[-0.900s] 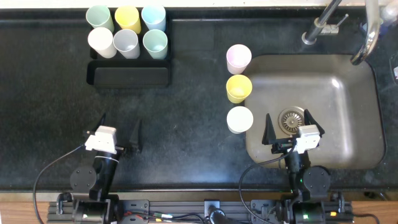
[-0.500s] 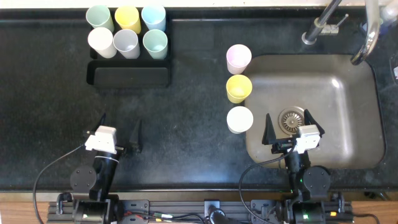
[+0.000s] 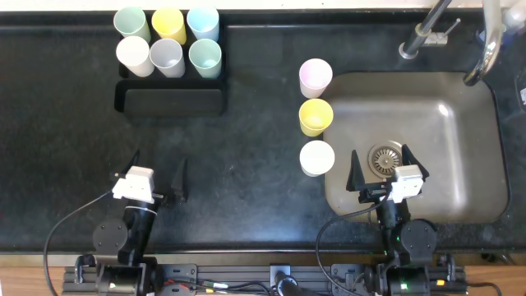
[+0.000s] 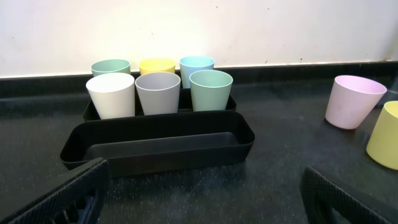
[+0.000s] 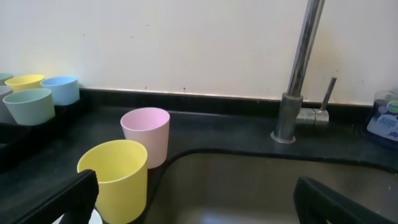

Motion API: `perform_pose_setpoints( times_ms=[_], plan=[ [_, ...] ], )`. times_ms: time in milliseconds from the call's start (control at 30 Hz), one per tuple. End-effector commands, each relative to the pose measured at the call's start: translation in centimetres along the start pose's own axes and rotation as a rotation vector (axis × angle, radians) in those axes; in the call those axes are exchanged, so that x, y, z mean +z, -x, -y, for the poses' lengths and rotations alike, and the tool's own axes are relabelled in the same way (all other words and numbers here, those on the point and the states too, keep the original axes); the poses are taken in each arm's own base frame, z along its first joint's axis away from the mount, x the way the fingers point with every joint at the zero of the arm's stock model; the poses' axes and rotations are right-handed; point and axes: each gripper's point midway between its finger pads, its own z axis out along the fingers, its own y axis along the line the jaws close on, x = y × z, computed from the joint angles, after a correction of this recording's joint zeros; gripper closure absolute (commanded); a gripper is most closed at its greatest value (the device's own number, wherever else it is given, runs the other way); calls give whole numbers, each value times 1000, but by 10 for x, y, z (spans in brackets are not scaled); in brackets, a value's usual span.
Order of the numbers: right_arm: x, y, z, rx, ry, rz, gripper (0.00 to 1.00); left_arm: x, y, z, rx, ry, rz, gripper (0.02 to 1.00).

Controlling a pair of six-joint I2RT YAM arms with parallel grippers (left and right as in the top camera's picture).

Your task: Store Cups

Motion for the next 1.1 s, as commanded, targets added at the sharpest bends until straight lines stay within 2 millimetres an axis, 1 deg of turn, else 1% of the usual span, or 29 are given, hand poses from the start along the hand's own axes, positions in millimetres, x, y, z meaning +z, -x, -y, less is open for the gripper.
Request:
perform_pose_setpoints(
  times_ms=[33, 100, 133, 233, 267, 300, 333, 367, 400, 433, 467, 500, 567, 633, 700, 733, 767, 833, 933, 1000, 1033, 1067, 1100],
  plan=[
    [0, -3, 0, -4, -3, 0, 3, 0, 1, -1, 11, 3, 4, 18],
    [0, -3, 0, -4, -3, 0, 3, 0, 5, 1, 15, -4, 21, 18],
    [0, -3, 0, -4, -3, 0, 3, -1, 10, 1, 17, -7, 40, 18],
    [0, -3, 0, -4, -3, 0, 3, -3, 38, 3, 4, -13, 92, 18],
    [0, -3, 0, -4, -3, 0, 3, -1, 74, 5, -38, -23, 114, 18],
    [0, -3, 0, -4, -3, 0, 5, 5, 93, 9, -51, -38, 99, 18],
    [0, -3, 0, -4, -3, 0, 3, 11, 108, 14, -53, -61, 76, 18],
    [0, -3, 0, -4, -3, 0, 3, 19, 123, 18, -57, -79, 46, 18],
    [0, -3, 0, -4, -3, 0, 3, 32, 140, 23, -62, -99, 1, 18],
    [0, -3, 0, -4, -3, 0, 3, 42, 152, 28, -66, -114, -38, 18],
    [0, -3, 0, -3, -3, 0, 3, 64, 172, 38, -72, -144, -118, 18],
    [0, -3, 0, -4, -3, 0, 5, 80, 183, 46, -75, -167, -176, 18],
    [0, -3, 0, -4, -3, 0, 5, 109, 198, 65, -74, -209, -277, 18],
    [0, -3, 0, -4, -3, 0, 3, 138, 203, 85, -92, -222, -378, 18],
    [0, -3, 0, -4, -3, 0, 3, 170, 196, 104, -154, -173, -495, 18],
    [0, -3, 0, -4, -3, 0, 3, 180, 191, 113, -170, -157, -541, 18],
    [0, -3, 0, -4, -3, 0, 3, 192, 181, 125, -191, -136, -600, 18],
    [0, -3, 0, -4, -3, 0, 3, 206, 161, 145, -227, -104, -699, 18],
    [0, -3, 0, -4, -3, 0, 3, 227, 125, 180, -273, -71, -843, 18],
    [0, -3, 0, -4, -3, 0, 3, 242, 96, 205, -289, -47, -937, 18],
    [0, -3, 0, -4, -3, 0, 3, 246, 87, 211, -288, -44, -962, 18],
    [0, -3, 0, -4, -3, 0, 3, 256, 63, 223, -289, -32, -1019, 18],
    [0, -3, 0, -4, -3, 0, 5, 258, 56, 226, -286, -35, -1034, 18]
  ],
)
